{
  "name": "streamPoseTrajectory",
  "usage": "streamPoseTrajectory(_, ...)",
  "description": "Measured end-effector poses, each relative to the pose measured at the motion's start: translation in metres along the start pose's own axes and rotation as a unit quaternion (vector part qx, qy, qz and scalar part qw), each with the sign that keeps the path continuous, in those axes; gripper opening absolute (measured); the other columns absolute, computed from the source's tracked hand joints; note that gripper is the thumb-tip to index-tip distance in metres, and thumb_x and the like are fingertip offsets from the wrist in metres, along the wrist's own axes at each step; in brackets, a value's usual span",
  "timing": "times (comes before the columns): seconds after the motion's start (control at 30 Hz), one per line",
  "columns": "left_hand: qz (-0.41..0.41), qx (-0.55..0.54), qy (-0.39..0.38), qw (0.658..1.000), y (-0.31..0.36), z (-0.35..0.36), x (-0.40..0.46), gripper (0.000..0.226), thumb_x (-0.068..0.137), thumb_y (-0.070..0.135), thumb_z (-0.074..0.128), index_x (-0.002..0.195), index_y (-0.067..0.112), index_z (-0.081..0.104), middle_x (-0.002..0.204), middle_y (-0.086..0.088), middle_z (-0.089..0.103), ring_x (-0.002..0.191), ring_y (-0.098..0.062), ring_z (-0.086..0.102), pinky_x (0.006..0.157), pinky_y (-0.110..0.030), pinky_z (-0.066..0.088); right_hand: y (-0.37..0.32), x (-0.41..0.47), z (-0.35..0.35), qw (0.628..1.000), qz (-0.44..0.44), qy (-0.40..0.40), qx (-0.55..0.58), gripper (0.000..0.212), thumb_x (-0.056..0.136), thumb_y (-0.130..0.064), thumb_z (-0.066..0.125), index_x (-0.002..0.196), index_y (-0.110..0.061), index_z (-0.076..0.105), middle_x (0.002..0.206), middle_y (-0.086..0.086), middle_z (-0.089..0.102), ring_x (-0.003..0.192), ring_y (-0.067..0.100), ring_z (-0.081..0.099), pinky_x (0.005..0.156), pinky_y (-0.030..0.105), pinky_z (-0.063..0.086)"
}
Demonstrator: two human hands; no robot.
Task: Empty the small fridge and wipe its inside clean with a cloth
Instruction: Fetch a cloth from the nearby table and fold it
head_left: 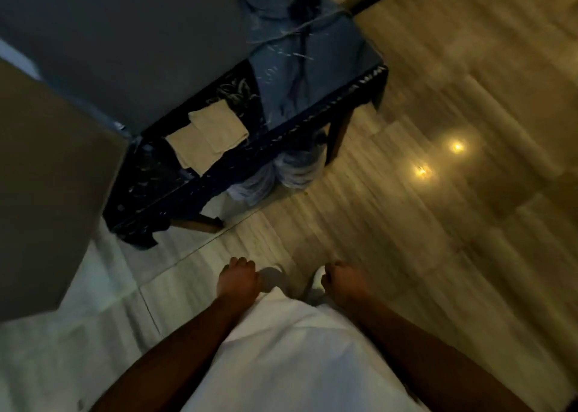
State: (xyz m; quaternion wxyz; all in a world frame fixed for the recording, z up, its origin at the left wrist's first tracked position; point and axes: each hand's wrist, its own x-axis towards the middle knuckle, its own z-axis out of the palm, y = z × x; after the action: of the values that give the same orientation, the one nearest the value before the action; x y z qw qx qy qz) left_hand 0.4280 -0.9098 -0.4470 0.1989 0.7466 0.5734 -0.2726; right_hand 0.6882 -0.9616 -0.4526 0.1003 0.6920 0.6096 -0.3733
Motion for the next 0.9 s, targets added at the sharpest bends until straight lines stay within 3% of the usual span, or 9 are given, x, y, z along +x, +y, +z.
streamPoseTrajectory(0.1, -0.032, -0.031, -0.023, 0.999, 0.006, -0.003, 0.000, 0.040, 0.103, 0.040, 0.042, 0.124, 0.011, 0.059, 0.128, -0.010, 0.060, 0.123, -0.026, 0.052, 0.099, -0.035, 0.046, -0.003, 0.014, -0.009, 0.999, -0.016, -0.031, -0.018, 0.030, 0.098, -0.040, 0.047, 0.113, -0.020, 0.063, 0.115, 0.010, 0.064, 0.104, 0.031, 0.063, 0.075, 0.031, 0.040)
streamPoseTrajectory(0.27, -0.110, -0.142, -0.045, 0.983, -0.014, 0.003, 0.019, 0.041, 0.103, 0.038, 0.041, 0.125, 0.009, 0.059, 0.130, -0.013, 0.059, 0.124, -0.028, 0.052, 0.096, -0.038, 0.048, -0.031, 0.075, -0.036, 0.991, -0.064, -0.084, -0.086, 0.033, 0.099, -0.036, 0.045, 0.118, -0.016, 0.062, 0.118, 0.012, 0.064, 0.110, 0.030, 0.060, 0.086, 0.034, 0.047)
streamPoseTrajectory(0.5, -0.110, -0.192, -0.037, 0.975, -0.055, -0.040, 0.074, 0.041, 0.102, 0.038, 0.043, 0.126, 0.009, 0.058, 0.130, -0.013, 0.058, 0.124, -0.028, 0.052, 0.099, -0.038, 0.048, -0.070, 0.133, -0.079, 0.986, -0.056, -0.091, -0.131, 0.033, 0.100, -0.037, 0.045, 0.120, -0.017, 0.061, 0.119, 0.012, 0.063, 0.111, 0.029, 0.059, 0.084, 0.034, 0.047)
streamPoseTrajectory(0.67, -0.130, -0.217, -0.019, 0.967, -0.086, -0.056, 0.107, 0.037, 0.102, 0.035, 0.041, 0.123, 0.010, 0.059, 0.128, -0.011, 0.059, 0.122, -0.026, 0.051, 0.098, -0.038, 0.048, -0.115, 0.183, -0.121, 0.974, -0.101, -0.093, -0.182, 0.036, 0.099, -0.036, 0.045, 0.126, -0.016, 0.058, 0.126, 0.012, 0.060, 0.115, 0.029, 0.057, 0.088, 0.034, 0.045)
streamPoseTrajectory(0.9, -0.177, -0.274, -0.025, 0.945, -0.074, -0.073, 0.118, 0.037, 0.100, 0.035, 0.044, 0.121, 0.008, 0.060, 0.125, -0.011, 0.061, 0.120, -0.026, 0.052, 0.091, -0.037, 0.048, -0.134, 0.213, -0.148, 0.939, -0.177, -0.113, -0.274, 0.032, 0.099, -0.033, 0.048, 0.125, -0.020, 0.061, 0.124, 0.008, 0.064, 0.111, 0.026, 0.061, 0.093, 0.039, 0.049)
